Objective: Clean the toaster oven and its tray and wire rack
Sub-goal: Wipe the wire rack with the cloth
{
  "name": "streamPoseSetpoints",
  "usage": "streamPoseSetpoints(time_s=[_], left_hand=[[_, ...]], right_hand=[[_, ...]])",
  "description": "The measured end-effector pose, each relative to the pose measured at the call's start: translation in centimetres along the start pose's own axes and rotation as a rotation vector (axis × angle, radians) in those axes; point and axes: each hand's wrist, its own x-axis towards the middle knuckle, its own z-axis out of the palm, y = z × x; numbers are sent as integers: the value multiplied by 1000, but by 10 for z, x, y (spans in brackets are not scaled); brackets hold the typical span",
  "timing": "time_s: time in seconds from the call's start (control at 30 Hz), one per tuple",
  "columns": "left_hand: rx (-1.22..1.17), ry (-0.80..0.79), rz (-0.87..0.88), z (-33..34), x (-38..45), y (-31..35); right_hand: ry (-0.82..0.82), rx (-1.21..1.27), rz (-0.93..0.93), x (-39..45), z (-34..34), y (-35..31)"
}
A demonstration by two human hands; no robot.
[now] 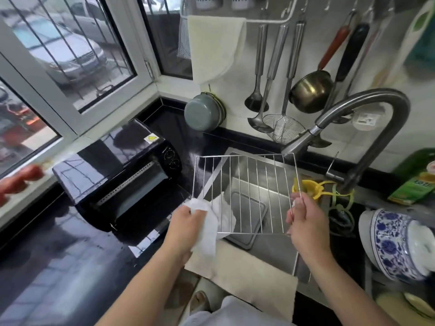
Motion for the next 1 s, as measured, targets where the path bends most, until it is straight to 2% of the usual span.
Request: streamPoseSetpoints(time_s=[0.07,0.1,0.2,0.3,0.37,0.47,0.53,0.67,0.77,0.87,1.0], left_hand=[[316,86,78,-5,10,-2],[370,168,112,-9,18,-7],[226,295,52,-22,43,-5],[426,321,105,-19,61,1],[593,285,293,-13,61,8],[1073,74,603,-12,63,3],[1206,-48,630,-14,59,0],[1134,-233,737,-6,30,-8],[1098,-254,881,12,-8,-16],[1089,-236,965,33,-36,-23],[1174,-181,927,58,-31,-4]], right_hand=[[-63,-39,-45,1,-4,-2],[-116,-64,-65,0,-4,-2],[-216,-91,-99,-10,-2,-1],[-183,-68,-118,-16,2,-5],[-147,-23,-102,-15,1,-9],[-92,43,-38,-9,-7,-11],[-49,58,-34,-4,-13,-11],[84,43,8,12,-17,-7],[172,110,62,25,-21,-6],[119,74,79,23,-16,-12],[-42,16,46,-7,11,-25]])
